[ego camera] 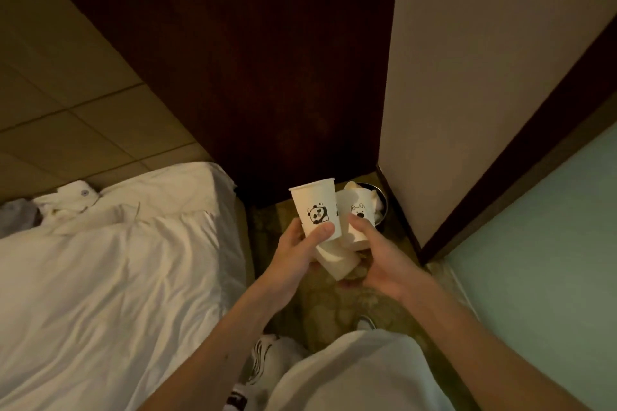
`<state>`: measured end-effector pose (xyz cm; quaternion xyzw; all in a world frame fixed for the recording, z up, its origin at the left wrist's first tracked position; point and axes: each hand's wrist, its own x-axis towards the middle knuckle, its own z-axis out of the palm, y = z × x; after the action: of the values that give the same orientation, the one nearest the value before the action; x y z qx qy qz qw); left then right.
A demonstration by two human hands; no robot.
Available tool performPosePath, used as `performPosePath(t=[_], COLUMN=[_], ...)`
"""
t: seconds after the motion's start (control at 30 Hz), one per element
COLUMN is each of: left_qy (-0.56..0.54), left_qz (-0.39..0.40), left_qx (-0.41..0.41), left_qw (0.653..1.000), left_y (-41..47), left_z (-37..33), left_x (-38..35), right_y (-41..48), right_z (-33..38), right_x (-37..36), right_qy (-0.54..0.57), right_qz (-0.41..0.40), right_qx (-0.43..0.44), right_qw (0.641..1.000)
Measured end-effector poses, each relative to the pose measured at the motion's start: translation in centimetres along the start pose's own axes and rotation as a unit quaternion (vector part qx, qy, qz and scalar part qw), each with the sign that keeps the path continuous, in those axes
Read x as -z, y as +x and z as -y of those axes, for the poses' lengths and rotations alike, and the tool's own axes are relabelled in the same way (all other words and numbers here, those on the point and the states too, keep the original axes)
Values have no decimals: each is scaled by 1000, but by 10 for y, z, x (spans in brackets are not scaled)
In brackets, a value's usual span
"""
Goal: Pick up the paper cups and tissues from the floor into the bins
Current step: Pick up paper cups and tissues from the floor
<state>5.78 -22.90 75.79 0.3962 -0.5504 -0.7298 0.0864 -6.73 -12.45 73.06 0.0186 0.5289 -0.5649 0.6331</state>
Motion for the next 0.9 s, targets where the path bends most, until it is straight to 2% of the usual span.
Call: performPosePath(t=[0.17, 0.33, 0.47, 0.7, 0.83, 0.9], left_qy=[4, 25, 63, 180, 173, 189], left_qz=[31, 74, 135, 255, 248, 243], left_qx=[56, 128, 173, 221, 287, 304], left_qw=[998, 989, 974, 924, 909, 902], left_y=[62, 130, 193, 296, 342, 365], left_z=[-3, -9, -16, -13, 10, 25], left_x=[14, 44, 67, 89, 90, 90], right_y=[51, 106, 153, 219, 251, 273], right_z=[17, 14, 21, 3, -13, -16], right_x=[8, 10, -2, -24, -18, -12], right_qy=[37, 163, 215, 380, 450, 457], right_qz=[-18, -74, -113, -233, -250, -259], right_qx=[-22, -42, -36, -2, 3, -5], right_qw=[999, 983, 969, 895, 857, 851])
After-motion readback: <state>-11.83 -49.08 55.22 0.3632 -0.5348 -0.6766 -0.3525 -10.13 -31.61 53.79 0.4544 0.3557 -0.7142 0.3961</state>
